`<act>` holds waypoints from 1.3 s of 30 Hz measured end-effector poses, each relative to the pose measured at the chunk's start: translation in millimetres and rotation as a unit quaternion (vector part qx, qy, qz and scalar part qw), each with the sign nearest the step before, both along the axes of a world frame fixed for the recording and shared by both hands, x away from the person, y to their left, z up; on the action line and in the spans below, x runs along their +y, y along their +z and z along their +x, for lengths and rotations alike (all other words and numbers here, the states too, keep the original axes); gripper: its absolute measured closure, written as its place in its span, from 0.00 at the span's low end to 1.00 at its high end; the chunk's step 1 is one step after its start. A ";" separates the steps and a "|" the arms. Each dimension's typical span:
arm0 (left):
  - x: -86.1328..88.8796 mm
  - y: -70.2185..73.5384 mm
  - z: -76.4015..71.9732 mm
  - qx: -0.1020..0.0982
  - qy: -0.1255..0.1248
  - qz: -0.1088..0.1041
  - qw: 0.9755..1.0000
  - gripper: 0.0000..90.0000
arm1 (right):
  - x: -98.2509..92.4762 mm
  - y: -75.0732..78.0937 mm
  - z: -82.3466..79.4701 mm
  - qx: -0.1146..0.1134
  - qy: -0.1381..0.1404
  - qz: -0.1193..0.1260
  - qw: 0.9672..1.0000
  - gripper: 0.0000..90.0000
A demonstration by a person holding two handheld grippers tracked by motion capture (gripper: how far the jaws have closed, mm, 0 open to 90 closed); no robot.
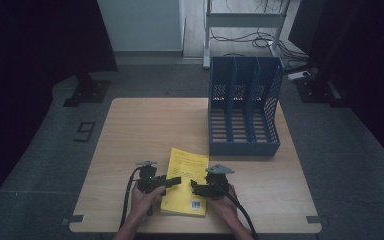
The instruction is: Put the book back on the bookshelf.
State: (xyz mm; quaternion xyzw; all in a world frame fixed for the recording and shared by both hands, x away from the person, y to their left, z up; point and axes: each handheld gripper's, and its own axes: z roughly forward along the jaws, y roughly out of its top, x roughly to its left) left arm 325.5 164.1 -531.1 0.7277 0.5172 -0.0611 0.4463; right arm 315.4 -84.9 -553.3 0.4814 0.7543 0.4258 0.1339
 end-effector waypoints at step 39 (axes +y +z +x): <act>-6.6 -6.0 23.1 -0.003 -0.010 0.011 1.000 0.59 | -0.8 0.1 0.3 0.000 0.004 0.000 1.000 0.22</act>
